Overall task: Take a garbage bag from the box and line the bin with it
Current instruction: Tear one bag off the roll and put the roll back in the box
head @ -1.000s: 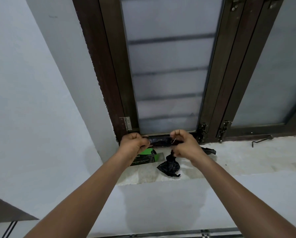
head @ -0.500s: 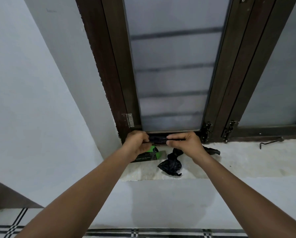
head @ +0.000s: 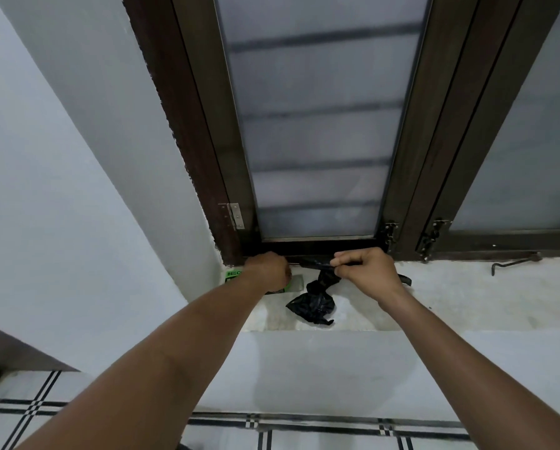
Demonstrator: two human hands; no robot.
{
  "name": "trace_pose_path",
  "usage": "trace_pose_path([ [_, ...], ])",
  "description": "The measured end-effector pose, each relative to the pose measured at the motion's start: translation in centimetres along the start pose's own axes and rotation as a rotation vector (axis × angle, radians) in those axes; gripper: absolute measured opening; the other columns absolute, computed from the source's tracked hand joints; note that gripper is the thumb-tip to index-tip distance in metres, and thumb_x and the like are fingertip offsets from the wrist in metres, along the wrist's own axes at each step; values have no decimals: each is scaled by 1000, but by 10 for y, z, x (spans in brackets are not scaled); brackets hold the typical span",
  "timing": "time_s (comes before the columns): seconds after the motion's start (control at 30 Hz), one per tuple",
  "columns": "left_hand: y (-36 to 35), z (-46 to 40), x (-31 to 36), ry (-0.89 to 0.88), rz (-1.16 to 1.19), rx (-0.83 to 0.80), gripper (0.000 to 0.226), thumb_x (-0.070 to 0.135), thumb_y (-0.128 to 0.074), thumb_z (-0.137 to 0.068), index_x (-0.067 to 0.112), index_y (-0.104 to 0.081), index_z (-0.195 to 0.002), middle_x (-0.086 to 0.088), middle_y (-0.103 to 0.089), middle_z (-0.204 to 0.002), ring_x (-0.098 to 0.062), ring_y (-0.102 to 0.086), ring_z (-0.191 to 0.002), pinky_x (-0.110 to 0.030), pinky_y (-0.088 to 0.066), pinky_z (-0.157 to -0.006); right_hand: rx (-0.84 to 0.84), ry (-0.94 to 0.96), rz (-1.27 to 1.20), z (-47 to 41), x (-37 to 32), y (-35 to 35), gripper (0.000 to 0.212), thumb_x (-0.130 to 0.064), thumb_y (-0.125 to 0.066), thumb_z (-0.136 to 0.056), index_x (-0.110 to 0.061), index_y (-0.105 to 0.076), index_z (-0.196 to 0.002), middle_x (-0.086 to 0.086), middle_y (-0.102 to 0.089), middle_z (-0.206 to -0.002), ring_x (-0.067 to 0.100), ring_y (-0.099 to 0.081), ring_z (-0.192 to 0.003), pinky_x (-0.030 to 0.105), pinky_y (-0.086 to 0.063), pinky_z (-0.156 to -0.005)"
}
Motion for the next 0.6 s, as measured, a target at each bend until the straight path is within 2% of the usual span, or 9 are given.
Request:
trace_pose_path([
  [0.13,15,0,-15,93,271,116,41,49,-47,-101,22,-77,-101,-8,-72,-104,-31,-69,-92,-31,-54,-79,-36,-23,-14,-1,-6,0,27,1,-72,-81,-24,-83,-82,-19,-72,-98,-5,-64,-99,14,-50,-85],
  [0.23,24,4,-37,160,523,184,29,45,-56,-99,26,-76,-87,-6,-74,-101,-29,-70,-92,-28,-49,-75,-66,-41,-50,-7,-18,-9,30,-3,-63,-85,-22,-84,-79,-17,-74,-102,2,-68,-97,23,-56,-88],
  [0.3,28,9,-48,173,679,230,18,38,-68,-94,27,-81,-96,-3,-76,-112,-25,-70,-104,-29,-53,-87,-96,-61,-124,-12,-28,-19,33,-1,-58,-88,-18,-83,-75,-8,-74,-110,9,-70,-99,29,-59,-92],
  [0.37,33,18,-59,193,827,284,21,32,-78,-88,26,-82,-107,2,-76,-119,-18,-69,-108,-25,-52,-94,-111,-6,-95,-19,-45,-29,35,1,-55,-91,-16,-80,-74,-1,-72,-112,11,-69,-99,31,-59,-92],
  [0.43,35,29,-69,219,979,303,30,30,-86,-80,25,-81,-110,3,-76,-110,-11,-67,-90,-20,-52,-80,-95,80,-2,-26,-65,-36,38,0,-57,-91,-21,-78,-68,-8,-71,-96,11,-69,-92,36,-61,-91],
  [0.5,31,36,-74,217,1123,276,37,28,-90,-75,22,-78,-109,6,-73,-92,-5,-63,-75,-16,-50,-62,-108,122,88,-32,-82,-44,37,-5,-58,-91,-23,-80,-68,-10,-71,-85,12,-70,-88,38,-60,-91],
  [0.53,29,40,-75,209,1169,259,39,24,-91,-73,22,-77,-110,6,-71,-88,-6,-63,-74,-16,-48,-56,-134,139,143,-33,-90,-50,34,-7,-57,-91,-21,-81,-72,-11,-72,-84,11,-70,-89,35,-59,-91],
  [0.6,25,46,-81,183,1219,272,47,16,-91,-71,21,-75,-115,3,-70,-87,-10,-65,-74,-18,-48,-54,-197,182,299,-34,-107,-65,28,-8,-57,-90,-16,-83,-86,-8,-74,-85,11,-67,-91,24,-51,-85],
])
Point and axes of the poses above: each hand's wrist, its own z-axis away from the middle knuckle, its own y-axis out of the back of the hand, x = y × z, the point moved 9 cm from there along -z, towards the middle knuckle
